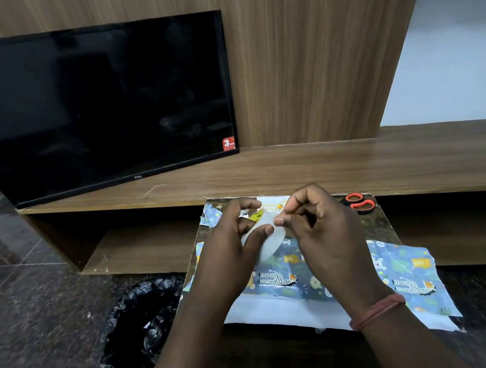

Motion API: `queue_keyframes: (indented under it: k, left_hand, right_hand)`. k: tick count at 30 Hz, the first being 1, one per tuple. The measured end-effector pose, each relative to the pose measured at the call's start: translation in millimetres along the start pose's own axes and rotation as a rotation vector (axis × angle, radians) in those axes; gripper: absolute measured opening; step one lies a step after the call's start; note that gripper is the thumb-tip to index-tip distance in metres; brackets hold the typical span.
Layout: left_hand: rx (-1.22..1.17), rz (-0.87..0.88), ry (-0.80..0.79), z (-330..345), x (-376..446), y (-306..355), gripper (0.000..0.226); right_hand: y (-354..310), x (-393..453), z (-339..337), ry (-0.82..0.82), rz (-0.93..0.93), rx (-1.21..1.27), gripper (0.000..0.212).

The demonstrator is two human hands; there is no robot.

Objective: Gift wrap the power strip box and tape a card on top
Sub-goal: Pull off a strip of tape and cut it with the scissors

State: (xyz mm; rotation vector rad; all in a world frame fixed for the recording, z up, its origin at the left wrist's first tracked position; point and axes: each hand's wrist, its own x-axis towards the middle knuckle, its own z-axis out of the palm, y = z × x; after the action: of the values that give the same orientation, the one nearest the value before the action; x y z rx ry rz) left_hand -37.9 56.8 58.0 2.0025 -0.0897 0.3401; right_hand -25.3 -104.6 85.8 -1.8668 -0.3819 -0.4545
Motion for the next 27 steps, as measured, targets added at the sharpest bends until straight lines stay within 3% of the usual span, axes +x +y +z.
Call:
queue_keyframes:
  k: [4, 10, 15, 18, 21, 24, 27]
  left_hand:
    - [-0.124, -0.034, -0.169, -1.6, -1.9, -0.7, 0.053]
    - [-0.316, -0.144, -0.259, -3.8, -3.6, 7.8, 0.025]
    - [-0.42, -0.216, -0.314, -3.6, -6.0, 16.3, 0.025]
    - [-0.311, -0.216, -0.304, -2.5, -2.7, 12.2, 0.025]
    - [-0.215, -0.264, -0.234, -0.9, -0.7, 4.1, 0.023]
    - [0.123, -0.271, -0.279, -4.5, -4.4, -4.8, 0.018]
    - [-0.034, -0.254, -0.3, -4.3, -7.7, 1.5, 0.01]
  right_hand:
    - [7.6, 3.5, -4.1, -0.12, -0.005, -0.066, 0.025]
    - [2.1, 8.7, -10.3, -0.348, 0.059, 0.112, 0.049]
    - [-8.4, 10.9, -16.1, -0.336, 0.049, 0.164, 0.069]
    - [-3.4, 8.0, -14.7, -0.325, 0.057, 0.176, 0.076]
    - [-6.8, 5.3, -8.7, -0.292, 0.039, 0.22, 0.072]
    - [-21.0, 17.9, -18.7, -0.154, -0.002, 0.338, 0.059]
    - [-25.0, 34.5, -40.3, -0.078, 0.009, 0.431, 0.056]
